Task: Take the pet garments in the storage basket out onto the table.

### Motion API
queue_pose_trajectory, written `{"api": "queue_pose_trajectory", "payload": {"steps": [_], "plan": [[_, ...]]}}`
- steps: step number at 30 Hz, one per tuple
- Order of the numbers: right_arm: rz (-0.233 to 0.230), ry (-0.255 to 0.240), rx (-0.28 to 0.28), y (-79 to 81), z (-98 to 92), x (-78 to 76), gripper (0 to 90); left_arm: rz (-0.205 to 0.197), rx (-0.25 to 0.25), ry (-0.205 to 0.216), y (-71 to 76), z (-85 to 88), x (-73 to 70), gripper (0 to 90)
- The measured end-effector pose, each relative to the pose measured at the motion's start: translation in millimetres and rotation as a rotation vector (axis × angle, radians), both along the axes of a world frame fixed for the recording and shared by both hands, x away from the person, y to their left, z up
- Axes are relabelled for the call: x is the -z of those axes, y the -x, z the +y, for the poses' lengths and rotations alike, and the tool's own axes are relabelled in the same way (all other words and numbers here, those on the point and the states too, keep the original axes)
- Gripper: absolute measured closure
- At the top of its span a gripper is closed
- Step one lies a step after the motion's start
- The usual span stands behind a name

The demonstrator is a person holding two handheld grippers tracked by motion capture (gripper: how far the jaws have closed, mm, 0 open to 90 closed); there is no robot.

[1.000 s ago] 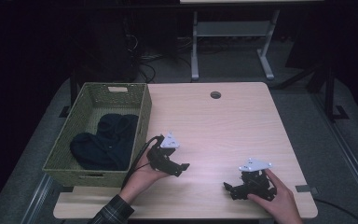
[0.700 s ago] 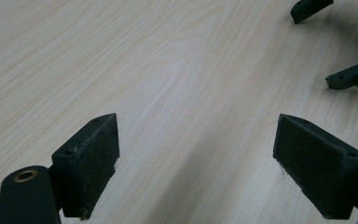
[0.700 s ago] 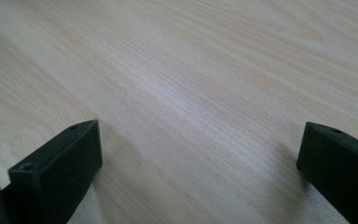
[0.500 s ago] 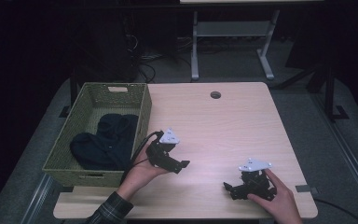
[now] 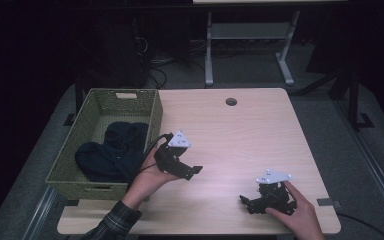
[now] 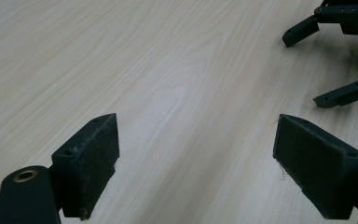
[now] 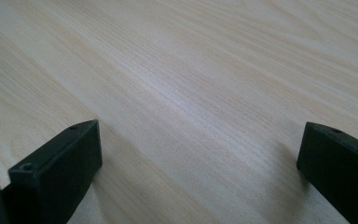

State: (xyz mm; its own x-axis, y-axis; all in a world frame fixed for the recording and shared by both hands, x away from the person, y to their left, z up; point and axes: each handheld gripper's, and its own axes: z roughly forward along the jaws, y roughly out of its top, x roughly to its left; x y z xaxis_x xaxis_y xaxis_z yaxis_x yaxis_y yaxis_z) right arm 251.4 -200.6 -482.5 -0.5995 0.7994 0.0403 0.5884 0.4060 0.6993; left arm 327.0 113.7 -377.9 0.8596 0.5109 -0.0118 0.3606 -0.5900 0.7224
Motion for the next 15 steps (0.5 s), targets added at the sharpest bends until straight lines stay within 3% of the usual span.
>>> {"api": "queue_pose_trajectory", "payload": {"steps": [10,15], "plan": [[0.0,0.0,0.0,0.0,0.0,0.0,0.0,0.029,0.022,0.044,-5.2,6.8,-10.0,13.9],[0.0,0.0,0.0,0.0,0.0,0.0,0.0,0.012,0.011,0.041,-8.0,13.7,-18.0,13.9]]}}
